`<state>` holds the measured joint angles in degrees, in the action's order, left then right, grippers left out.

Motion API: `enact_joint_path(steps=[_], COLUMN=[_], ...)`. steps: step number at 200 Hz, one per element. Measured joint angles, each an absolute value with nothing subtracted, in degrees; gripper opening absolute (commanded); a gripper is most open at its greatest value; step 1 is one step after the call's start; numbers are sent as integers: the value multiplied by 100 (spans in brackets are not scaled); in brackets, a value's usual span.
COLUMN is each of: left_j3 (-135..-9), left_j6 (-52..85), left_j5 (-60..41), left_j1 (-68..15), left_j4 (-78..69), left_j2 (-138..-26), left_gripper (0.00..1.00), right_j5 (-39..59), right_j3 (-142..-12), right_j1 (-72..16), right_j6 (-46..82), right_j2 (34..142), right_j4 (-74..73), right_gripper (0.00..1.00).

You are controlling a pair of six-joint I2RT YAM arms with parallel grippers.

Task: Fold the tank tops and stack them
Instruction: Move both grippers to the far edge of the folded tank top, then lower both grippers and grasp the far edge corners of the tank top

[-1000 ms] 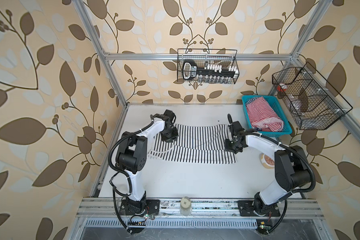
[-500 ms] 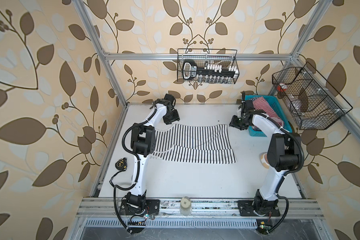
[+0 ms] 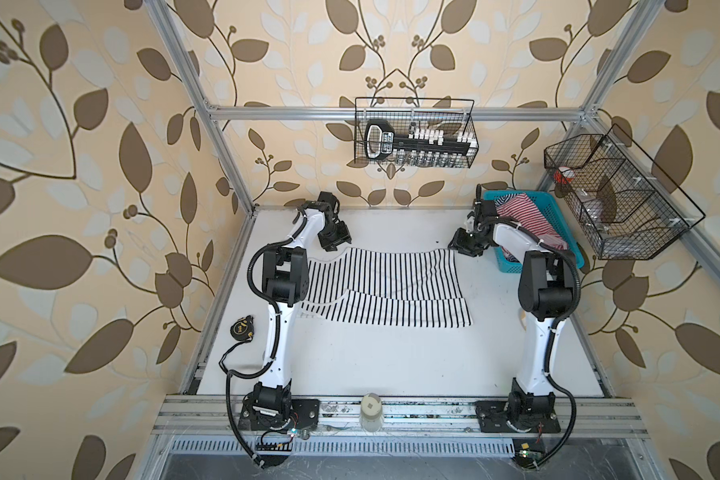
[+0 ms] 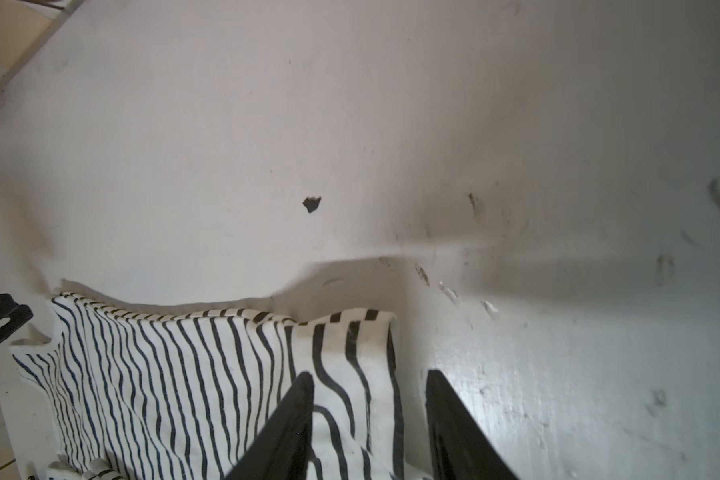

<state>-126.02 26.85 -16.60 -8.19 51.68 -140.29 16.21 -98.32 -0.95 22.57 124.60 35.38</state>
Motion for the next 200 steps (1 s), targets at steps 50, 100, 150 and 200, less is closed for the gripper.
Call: enact_joint_path(steps=[50, 100, 150, 200], left_j3=[-12766, -12796, -12801, -12801], left_j6=[2755, 2886, 3009, 3072], left_j5=[-1955, -2128, -2209, -2217], left_j1=[-821, -821, -821, -819], left_j4=[5065, 4917, 4818, 4816], left_j2=[-14300, -14383, -14420, -14462], left_gripper=[52, 42, 31, 13], right_j5=[1658, 1656, 1658, 1656], right_j3=[-9994, -10200, -10219, -10245], right_j1=[-95, -95, -95, -95], right_j6=[2311, 2353, 2399, 2397], right_j2=[12676, 12833, 12903, 12964], right_j4=[3535, 3544, 3544, 3535], right_gripper=[45, 40, 31, 24])
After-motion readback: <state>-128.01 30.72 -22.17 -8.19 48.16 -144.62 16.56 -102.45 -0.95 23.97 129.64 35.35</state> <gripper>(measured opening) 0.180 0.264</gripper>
